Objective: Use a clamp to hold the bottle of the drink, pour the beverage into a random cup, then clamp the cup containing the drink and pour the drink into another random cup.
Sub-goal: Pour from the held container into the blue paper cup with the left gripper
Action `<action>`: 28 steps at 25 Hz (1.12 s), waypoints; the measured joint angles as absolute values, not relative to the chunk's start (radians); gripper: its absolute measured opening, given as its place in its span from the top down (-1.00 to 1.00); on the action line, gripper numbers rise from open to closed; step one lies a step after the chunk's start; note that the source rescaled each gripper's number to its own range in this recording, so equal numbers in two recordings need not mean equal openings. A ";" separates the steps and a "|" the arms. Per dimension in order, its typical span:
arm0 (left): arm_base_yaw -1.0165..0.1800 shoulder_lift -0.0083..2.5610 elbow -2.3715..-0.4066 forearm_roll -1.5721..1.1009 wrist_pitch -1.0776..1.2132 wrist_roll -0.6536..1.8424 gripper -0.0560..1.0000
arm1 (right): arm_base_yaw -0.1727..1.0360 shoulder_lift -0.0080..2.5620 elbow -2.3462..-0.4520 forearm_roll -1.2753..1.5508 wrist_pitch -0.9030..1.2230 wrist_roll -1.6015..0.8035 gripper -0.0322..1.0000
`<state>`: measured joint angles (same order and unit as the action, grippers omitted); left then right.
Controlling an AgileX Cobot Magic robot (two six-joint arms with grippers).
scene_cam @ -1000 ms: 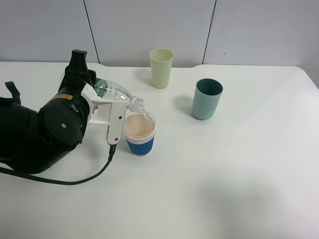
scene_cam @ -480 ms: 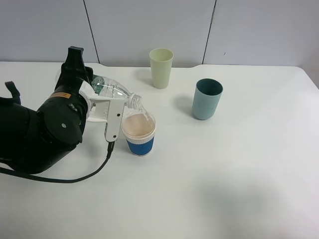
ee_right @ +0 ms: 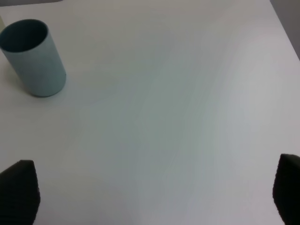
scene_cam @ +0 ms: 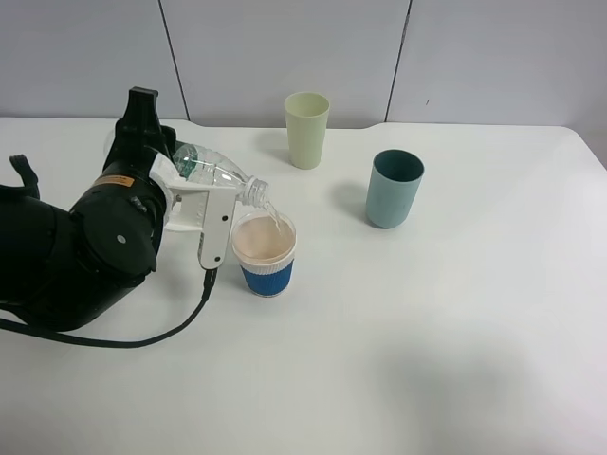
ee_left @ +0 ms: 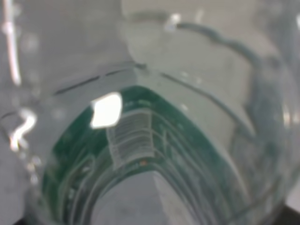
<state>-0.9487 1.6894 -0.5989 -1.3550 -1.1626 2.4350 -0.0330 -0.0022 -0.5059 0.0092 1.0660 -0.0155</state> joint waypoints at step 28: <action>-0.949 1.689 -0.599 -1.356 -1.205 2.446 0.73 | -0.033 -0.002 -0.506 0.009 1.066 -0.015 -1.00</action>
